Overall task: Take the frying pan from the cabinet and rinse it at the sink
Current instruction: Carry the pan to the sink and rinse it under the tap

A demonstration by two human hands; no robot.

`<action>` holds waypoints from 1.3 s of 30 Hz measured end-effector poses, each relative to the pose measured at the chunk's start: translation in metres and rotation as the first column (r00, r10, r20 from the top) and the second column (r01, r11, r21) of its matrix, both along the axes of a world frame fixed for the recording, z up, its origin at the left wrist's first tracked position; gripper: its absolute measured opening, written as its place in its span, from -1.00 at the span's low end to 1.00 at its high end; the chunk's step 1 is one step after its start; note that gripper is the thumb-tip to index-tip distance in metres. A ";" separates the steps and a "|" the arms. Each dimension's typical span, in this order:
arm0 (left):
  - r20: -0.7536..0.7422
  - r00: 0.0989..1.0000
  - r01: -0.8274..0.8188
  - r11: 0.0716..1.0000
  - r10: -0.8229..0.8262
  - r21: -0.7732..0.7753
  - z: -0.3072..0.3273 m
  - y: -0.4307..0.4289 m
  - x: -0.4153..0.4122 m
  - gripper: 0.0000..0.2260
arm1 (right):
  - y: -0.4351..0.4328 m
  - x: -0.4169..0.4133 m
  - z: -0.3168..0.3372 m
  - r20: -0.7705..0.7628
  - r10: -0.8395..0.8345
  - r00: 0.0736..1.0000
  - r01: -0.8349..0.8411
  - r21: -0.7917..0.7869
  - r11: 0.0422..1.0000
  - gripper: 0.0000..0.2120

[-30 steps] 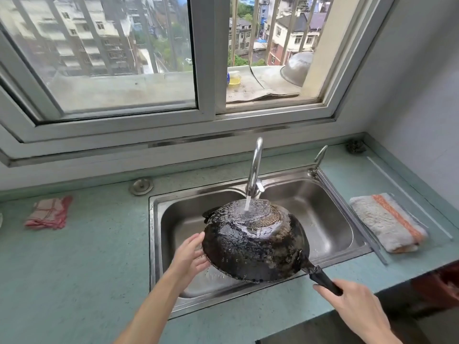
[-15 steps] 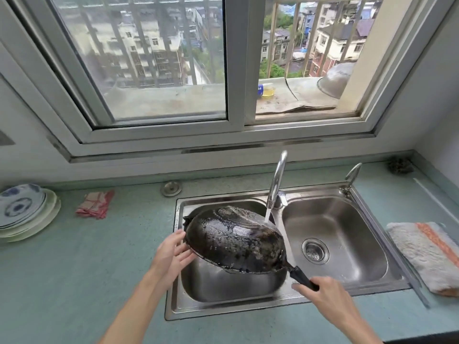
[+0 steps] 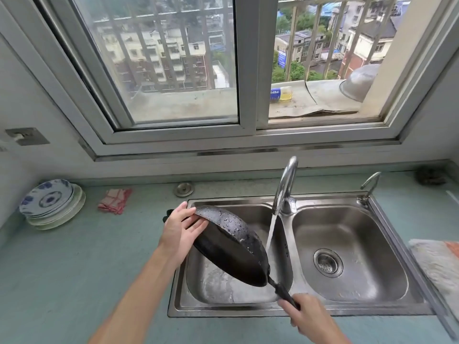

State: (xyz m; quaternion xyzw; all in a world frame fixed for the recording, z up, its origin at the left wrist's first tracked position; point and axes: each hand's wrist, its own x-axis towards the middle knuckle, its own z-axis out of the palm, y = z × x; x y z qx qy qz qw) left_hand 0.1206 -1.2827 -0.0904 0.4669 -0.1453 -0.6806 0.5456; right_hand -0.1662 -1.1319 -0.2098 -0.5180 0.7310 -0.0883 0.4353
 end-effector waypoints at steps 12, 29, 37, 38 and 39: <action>0.213 0.975 0.041 0.997 -0.053 0.060 -0.025 0.004 -0.010 -0.52 | 0.004 0.036 0.014 0.201 0.072 0.977 -0.065 -0.038 0.997 -0.74; -0.187 0.939 0.341 0.844 -0.288 0.414 -0.096 0.095 -0.059 -0.63 | -0.025 0.075 0.056 0.545 0.029 0.838 -0.093 0.090 0.992 -0.71; -0.290 0.957 0.119 0.905 0.005 0.408 -0.098 0.073 -0.086 -0.72 | -0.033 0.090 0.072 0.639 0.024 0.769 -0.123 0.111 0.986 -0.81; -0.302 0.953 0.118 0.906 0.011 0.406 -0.098 0.071 -0.084 -0.72 | -0.033 0.090 0.073 0.662 0.014 0.750 -0.123 0.119 0.985 -0.85; -0.323 0.946 0.130 0.906 0.008 0.402 -0.096 0.068 -0.083 -0.73 | -0.034 0.089 0.074 0.673 0.016 0.739 -0.125 0.113 0.986 -0.85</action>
